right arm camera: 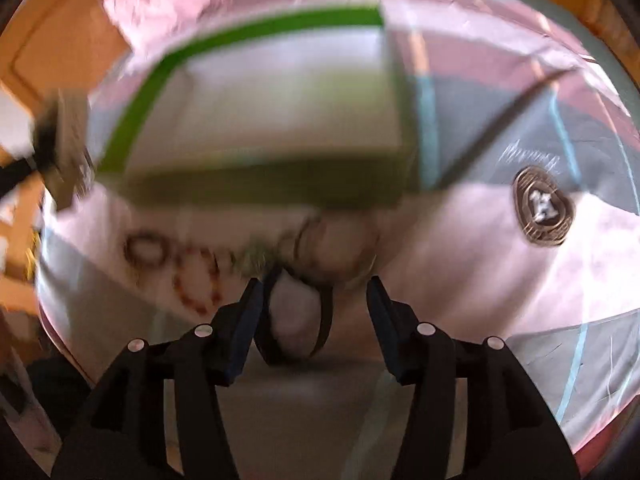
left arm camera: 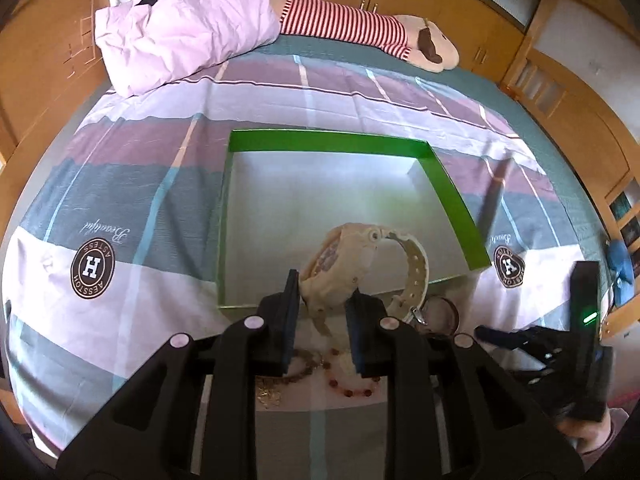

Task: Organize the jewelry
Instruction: 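Carry the white watch into the box with the left tool while the right drops the black watch there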

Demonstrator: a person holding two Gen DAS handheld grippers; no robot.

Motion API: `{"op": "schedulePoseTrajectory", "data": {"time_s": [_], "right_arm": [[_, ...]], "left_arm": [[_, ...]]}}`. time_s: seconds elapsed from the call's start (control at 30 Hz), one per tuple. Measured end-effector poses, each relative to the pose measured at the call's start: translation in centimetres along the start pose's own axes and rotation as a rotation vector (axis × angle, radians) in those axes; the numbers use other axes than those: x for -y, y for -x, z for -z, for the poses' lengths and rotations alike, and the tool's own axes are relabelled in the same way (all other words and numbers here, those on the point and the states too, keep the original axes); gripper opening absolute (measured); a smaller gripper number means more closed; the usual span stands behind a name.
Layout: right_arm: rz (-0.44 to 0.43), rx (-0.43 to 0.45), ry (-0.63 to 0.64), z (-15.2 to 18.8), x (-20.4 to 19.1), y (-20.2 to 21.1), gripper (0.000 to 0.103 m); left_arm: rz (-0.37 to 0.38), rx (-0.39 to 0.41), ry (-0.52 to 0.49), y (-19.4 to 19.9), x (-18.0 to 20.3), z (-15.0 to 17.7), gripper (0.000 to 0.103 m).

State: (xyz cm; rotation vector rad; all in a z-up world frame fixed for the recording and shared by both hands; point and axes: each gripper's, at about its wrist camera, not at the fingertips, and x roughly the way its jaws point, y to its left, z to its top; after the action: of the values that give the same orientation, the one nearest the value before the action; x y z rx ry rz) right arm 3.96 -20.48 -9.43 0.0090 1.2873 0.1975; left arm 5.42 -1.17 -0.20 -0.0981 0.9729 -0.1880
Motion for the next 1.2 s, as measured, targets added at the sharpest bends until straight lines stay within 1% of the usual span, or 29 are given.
{"op": "schedulePoseTrajectory", "data": {"time_s": [0.03,0.07,0.1,0.13,0.17,0.2,0.27,0.33,0.4,0.47,0.57,0.67,0.7,0.73,0.77,0.8,0.83,0.9,0.97,1.0,1.03,1.07,1.1,1.17,1.2], "right_arm": [[0.016,-0.013,0.002,0.1,-0.2,-0.6,0.039],[0.010,-0.036,0.003,0.2,-0.3,-1.2,0.024],[-0.006,-0.053,-0.003,0.3,-0.4,-1.6,0.004],[-0.025,-0.037,-0.008,0.3,-0.5,-1.2,0.002],[-0.039,-0.005,-0.004,0.1,-0.7,-0.4,0.002],[-0.073,0.068,0.006,-0.2,-1.0,1.5,0.001],[-0.126,0.164,0.007,-0.9,-1.2,4.0,0.001],[-0.184,0.289,-0.014,-2.3,-1.1,6.9,0.001],[-0.176,0.366,-0.040,-4.0,-1.0,8.2,0.001],[-0.164,0.400,-0.061,-5.9,-0.9,8.1,0.001],[-0.144,0.385,-0.084,-8.0,-0.8,6.3,0.001],[-0.113,0.335,-0.100,-8.9,-0.9,3.2,0.002],[-0.111,0.316,-0.102,-9.0,-0.8,2.6,0.003],[-0.114,0.295,-0.100,-8.9,-0.8,2.2,0.008],[-0.120,0.275,-0.104,-8.8,-0.8,2.1,0.011],[-0.127,0.272,-0.112,-8.9,-0.5,2.1,0.020],[-0.145,0.281,-0.118,-8.8,-0.4,2.7,0.028],[-0.177,0.307,-0.120,-7.6,-0.2,4.8,0.035],[-0.189,0.300,-0.120,-6.2,0.2,6.0,0.036],[-0.188,0.276,-0.111,-5.1,0.4,6.6,0.036],[-0.186,0.262,-0.106,-4.7,0.6,6.5,0.036],[-0.179,0.248,-0.100,-4.1,0.9,6.5,0.036],[-0.157,0.224,-0.096,-3.4,1.3,6.1,0.036],[-0.103,0.172,-0.103,-2.4,2.0,4.8,0.036],[-0.076,0.135,-0.122,-2.1,2.5,3.7,0.036]], "left_arm": [[-0.006,-0.003,-0.004,-0.2,0.1,0.0,0.022],[-0.013,-0.008,-0.006,-0.5,0.2,0.0,0.022],[-0.017,-0.011,-0.006,-0.7,0.1,0.1,0.022],[-0.022,-0.015,-0.005,-0.9,0.0,0.1,0.022],[-0.029,-0.017,-0.003,-1.0,-0.2,0.0,0.022],[-0.031,-0.015,0.001,-0.9,-0.4,0.1,0.022],[-0.032,-0.006,0.018,-0.7,-0.7,-0.2,0.022],[-0.023,0.011,0.040,-0.4,-1.2,-0.8,0.022],[-0.012,0.029,0.055,-0.3,-1.4,-1.6,0.022],[-0.008,0.042,0.064,-0.5,-1.5,-2.3,0.022],[0.006,0.037,0.091,-1.6,-1.8,-3.5,0.022],[0.009,0.016,0.105,-3.2,-2.0,-4.0,0.022],[0.005,0.009,0.103,-3.9,-2.1,-4.1,0.025],[-0.003,0.005,0.102,-4.4,-2.1,-4.1,0.036],[-0.016,0.001,0.102,-4.9,-2.2,-4.1,0.044],[-0.027,0.006,0.105,-4.9,-2.3,-4.0,0.053],[-0.037,0.015,0.106,-4.7,-2.4,-3.9,0.052],[-0.038,0.018,0.083,-3.7,-2.3,-3.9,0.052],[-0.033,0.024,0.044,-1.9,-1.9,-3.2,0.052],[-0.035,0.023,0.026,-1.0,-1.7,-2.7,0.054],[-0.036,0.014,0.004,-0.3,-1.5,-2.0,0.054],[-0.047,-0.010,-0.027,0.4,-1.2,-0.9,0.055],[-0.061,-0.038,-0.044,0.6,-1.2,-0.1,0.055],[-0.044,-0.072,-0.060,0.5,-1.4,1.4,0.055],[-0.050,-0.096,-0.056,0.2,-1.7,2.1,0.055]]}}
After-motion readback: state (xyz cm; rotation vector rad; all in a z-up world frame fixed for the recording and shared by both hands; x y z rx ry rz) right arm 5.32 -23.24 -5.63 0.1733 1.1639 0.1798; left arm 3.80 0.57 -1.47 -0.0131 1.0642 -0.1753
